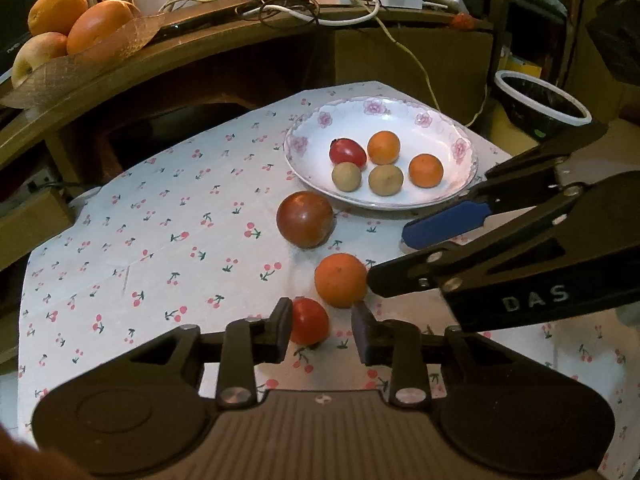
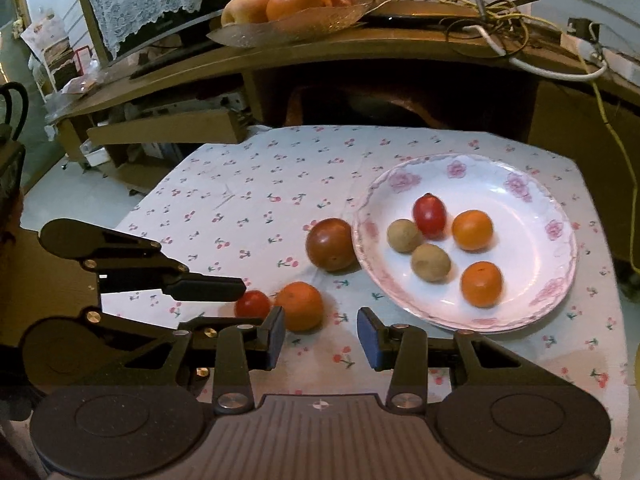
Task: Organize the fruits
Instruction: 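Close the left gripper on a small red tomato while the right closes on a tangerine, then carry the tangerine into the plate and open the right gripper while the left carries the tomato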
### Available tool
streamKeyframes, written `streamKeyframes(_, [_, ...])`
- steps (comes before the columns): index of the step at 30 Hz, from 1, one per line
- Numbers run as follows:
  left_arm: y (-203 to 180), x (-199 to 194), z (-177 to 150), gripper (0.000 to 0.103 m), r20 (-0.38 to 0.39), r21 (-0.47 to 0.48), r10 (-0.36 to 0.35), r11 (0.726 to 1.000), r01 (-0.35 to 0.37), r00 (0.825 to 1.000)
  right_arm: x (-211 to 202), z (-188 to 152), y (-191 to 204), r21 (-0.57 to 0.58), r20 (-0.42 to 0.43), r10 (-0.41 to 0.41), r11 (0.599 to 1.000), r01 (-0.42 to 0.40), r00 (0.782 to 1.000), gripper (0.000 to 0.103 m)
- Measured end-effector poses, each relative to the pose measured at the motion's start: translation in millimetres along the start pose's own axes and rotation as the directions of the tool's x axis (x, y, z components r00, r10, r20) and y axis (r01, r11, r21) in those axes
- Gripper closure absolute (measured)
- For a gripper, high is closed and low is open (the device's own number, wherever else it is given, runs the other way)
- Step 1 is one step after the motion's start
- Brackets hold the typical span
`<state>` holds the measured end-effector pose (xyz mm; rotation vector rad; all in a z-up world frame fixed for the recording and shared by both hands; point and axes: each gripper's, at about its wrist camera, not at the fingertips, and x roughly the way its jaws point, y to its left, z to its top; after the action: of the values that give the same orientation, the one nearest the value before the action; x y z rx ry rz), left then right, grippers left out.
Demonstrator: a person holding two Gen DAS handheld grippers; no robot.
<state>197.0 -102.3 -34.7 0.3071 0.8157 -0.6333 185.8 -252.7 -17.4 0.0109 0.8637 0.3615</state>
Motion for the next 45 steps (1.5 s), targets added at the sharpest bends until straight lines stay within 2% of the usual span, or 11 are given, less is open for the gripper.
streamKeyframes(9, [6.8, 4.2, -4.7, 0.063, -0.02, 0.011, 0.024, 1.0, -0.024, 1.0, 22.9, 5.7, 6.4, 0.02, -0.043, 0.028, 0.999, -0.028, 0.999, 0.061])
streamKeyframes(17, [17.5, 12.6, -7.0, 0.062, -0.031, -0.024, 0.025, 0.999, -0.026, 0.999, 37.9, 7.4, 12.4, 0.003, -0.073, 0.006, 1.0, -0.006, 0.997, 0.06])
streamKeyframes(21, [25.9, 15.4, -7.4, 0.063, -0.037, -0.073, 0.005, 0.997, -0.008, 0.999, 41.5, 8.3, 10.7, 0.005, -0.089, -0.014, 1.0, 0.015, 0.996, 0.068])
streamKeyframes(27, [27.2, 17.0, -5.4, 0.066, -0.043, -0.1, -0.012, 0.995, 0.008, 0.999, 38.8, 7.6, 8.4, 0.011, -0.094, -0.014, 1.0, 0.015, 0.995, 0.07])
streamKeyframes(45, [14.1, 9.7, 8.1, 0.067, -0.004, -0.081, -0.03, 0.996, 0.03, 1.0, 12.0, 5.6, -1.5, 0.012, -0.068, -0.027, 1.0, 0.028, 0.997, 0.07])
